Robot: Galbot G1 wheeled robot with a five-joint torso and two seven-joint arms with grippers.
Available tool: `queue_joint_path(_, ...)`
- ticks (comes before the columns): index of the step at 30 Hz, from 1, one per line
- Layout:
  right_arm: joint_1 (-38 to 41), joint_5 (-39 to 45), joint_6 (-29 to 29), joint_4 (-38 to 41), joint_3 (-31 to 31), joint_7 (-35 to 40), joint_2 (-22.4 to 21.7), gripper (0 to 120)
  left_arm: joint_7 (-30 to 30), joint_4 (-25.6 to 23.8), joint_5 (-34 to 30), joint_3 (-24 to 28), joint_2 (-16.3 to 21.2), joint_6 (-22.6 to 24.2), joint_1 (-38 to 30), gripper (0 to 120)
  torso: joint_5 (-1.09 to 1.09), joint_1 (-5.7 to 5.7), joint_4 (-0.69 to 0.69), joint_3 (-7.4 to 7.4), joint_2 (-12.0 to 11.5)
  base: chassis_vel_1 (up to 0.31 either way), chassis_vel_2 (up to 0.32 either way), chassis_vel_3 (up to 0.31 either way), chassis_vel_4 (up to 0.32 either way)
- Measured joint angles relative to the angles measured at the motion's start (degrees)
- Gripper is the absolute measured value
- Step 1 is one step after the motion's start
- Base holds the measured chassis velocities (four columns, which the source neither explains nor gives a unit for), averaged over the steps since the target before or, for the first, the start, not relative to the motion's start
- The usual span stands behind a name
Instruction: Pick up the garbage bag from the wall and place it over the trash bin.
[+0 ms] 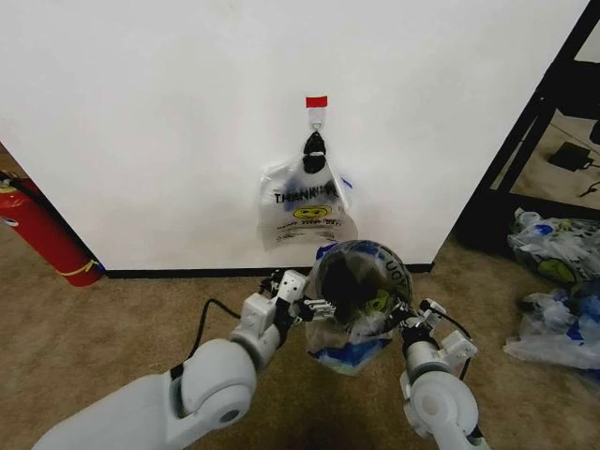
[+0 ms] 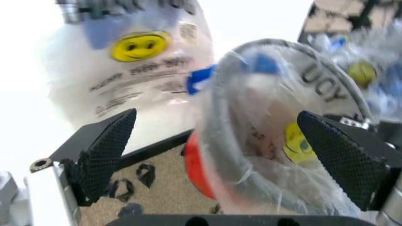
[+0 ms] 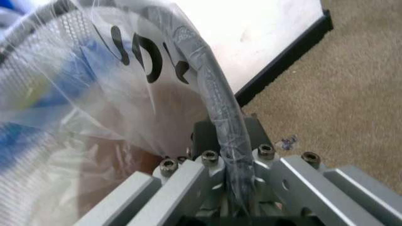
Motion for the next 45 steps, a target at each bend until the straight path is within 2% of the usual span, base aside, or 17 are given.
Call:
queue_joint_path(2,0.42,2.61,-0.57,0.28,0.88,1.07,1.69,0,0.04,-0.76,0.05,-4.59,-0.89,-2.39,5.69,100,0.0,0.0,-0.03,0.0,0.0,0.0,0.0,0.0,0.0)
queue_joint_path(4,0.69,4.19,-1.39,0.71,1.23,2.18,2.95,0,0.35,-0.79,0.1,-7.12,-2.05,-4.02,11.28,100,-0.01,0.0,0.01,0.0,0.0,0.0,0.0,0.0,0.0)
queue_joint_path(12,1.05,8.38,-3.51,1.37,1.14,4.49,5.11,0,3.95,-1.21,-1.89,-10.53,-6.48,-8.75,25.42,100,0.0,0.0,0.0,0.0,0.0,0.0,0.0,0.0,0.0)
queue_joint_path(20,2.47,10.42,-6.52,0.45,2.08,6.55,7.43,0,4.51,-1.79,-5.31,-10.3,-9.35,-9.7,27.92,100,0.01,0.0,-0.01,0.0,0.0,0.0,0.0,0.0,0.0)
queue_joint_path(28,3.71,9.96,-6.9,-0.25,1.76,7.16,8.37,0,5.06,-1.07,-1.45,-8.31,-10.05,-7.82,29.08,98,0.01,0.0,0.0,0.0,0.0,0.0,0.0,0.0,0.0)
queue_joint_path(30,3.67,9.7,-6.83,-0.26,1.64,7.13,8.38,0,5.04,-0.91,-0.99,-7.82,-10.35,-7.38,29.16,94,0.01,0.0,0.0,0.0,0.0,0.0,0.0,0.0,0.0)
queue_joint_path(33,3.39,9.39,-6.76,0.17,1.01,6.98,8.65,0,5.83,-0.05,-0.83,-7.33,-10.72,-7.86,28.64,79,0.01,0.0,0.0,0.0,0.0,0.0,0.0,0.0,0.0)
queue_joint_path(38,3.25,9.21,-6.7,0.58,0.8,6.8,8.94,0,6.39,0.46,-0.85,-6.75,-10.88,-8.48,27.88,67,0.01,0.0,0.0,0.0,0.0,0.0,0.0,0.0,0.0)
queue_joint_path(41,3.07,9.0,-6.66,0.67,0.74,6.64,9.02,0,6.55,1.03,-0.87,-6.27,-10.89,-8.75,27.61,50,0.01,0.0,0.0,0.0,0.0,0.0,0.0,0.0,0.0)
queue_joint_path(44,2.96,8.96,-6.62,0.68,0.75,6.54,9.01,0,6.63,1.18,-0.86,-6.19,-10.87,-8.82,27.61,45,0.01,0.0,0.0,0.0,0.0,0.0,0.0,0.0,0.0)
queue_joint_path(45,2.93,8.96,-6.57,0.67,0.79,6.48,8.99,0,6.65,1.29,-0.84,-6.16,-10.85,-8.86,27.61,38,0.01,0.0,0.0,0.0,0.0,0.0,0.0,0.0,0.0)
